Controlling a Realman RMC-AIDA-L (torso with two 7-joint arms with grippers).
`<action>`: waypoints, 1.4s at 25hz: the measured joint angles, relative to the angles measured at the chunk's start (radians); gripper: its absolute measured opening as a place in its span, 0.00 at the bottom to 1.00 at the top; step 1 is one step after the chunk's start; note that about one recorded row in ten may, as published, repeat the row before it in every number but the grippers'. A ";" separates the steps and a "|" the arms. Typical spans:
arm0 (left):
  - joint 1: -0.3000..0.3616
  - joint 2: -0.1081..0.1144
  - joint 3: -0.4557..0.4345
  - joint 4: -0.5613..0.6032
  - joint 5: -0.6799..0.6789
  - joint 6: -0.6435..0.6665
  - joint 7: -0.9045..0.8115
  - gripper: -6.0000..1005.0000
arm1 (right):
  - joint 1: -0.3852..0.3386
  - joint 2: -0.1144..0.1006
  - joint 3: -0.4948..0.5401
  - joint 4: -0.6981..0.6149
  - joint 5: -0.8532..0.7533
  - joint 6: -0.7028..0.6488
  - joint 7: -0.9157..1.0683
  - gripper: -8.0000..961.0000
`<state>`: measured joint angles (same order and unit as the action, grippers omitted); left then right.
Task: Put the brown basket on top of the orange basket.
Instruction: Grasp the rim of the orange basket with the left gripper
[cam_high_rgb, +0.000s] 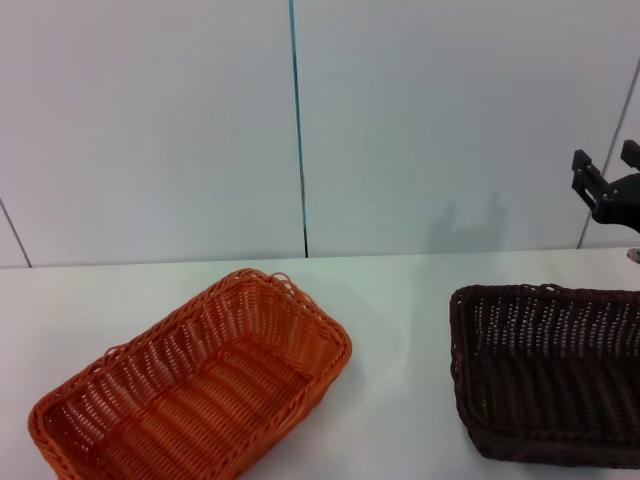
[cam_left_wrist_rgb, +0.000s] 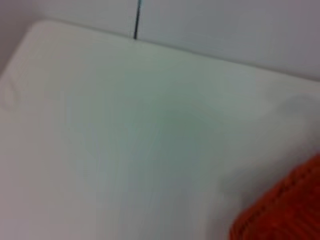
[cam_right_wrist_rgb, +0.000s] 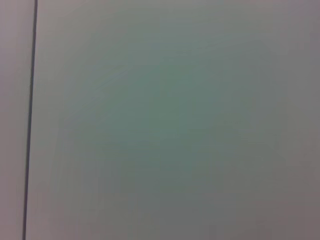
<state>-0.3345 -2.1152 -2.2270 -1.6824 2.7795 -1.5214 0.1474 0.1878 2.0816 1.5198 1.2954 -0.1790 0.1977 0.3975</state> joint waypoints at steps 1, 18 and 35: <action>-0.006 -0.002 -0.006 0.000 -0.001 -0.016 -0.003 0.77 | 0.002 0.000 0.000 0.000 -0.001 -0.011 0.000 0.59; -0.079 -0.045 0.010 0.126 -0.004 -0.094 -0.059 0.73 | 0.050 -0.003 0.011 -0.057 -0.004 -0.032 -0.007 0.59; -0.146 -0.040 0.056 0.418 -0.001 0.090 -0.044 0.70 | 0.050 -0.003 0.024 -0.049 -0.004 -0.028 -0.006 0.59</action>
<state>-0.4809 -2.1550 -2.1705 -1.2646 2.7780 -1.4314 0.1037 0.2378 2.0785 1.5441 1.2467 -0.1825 0.1700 0.3911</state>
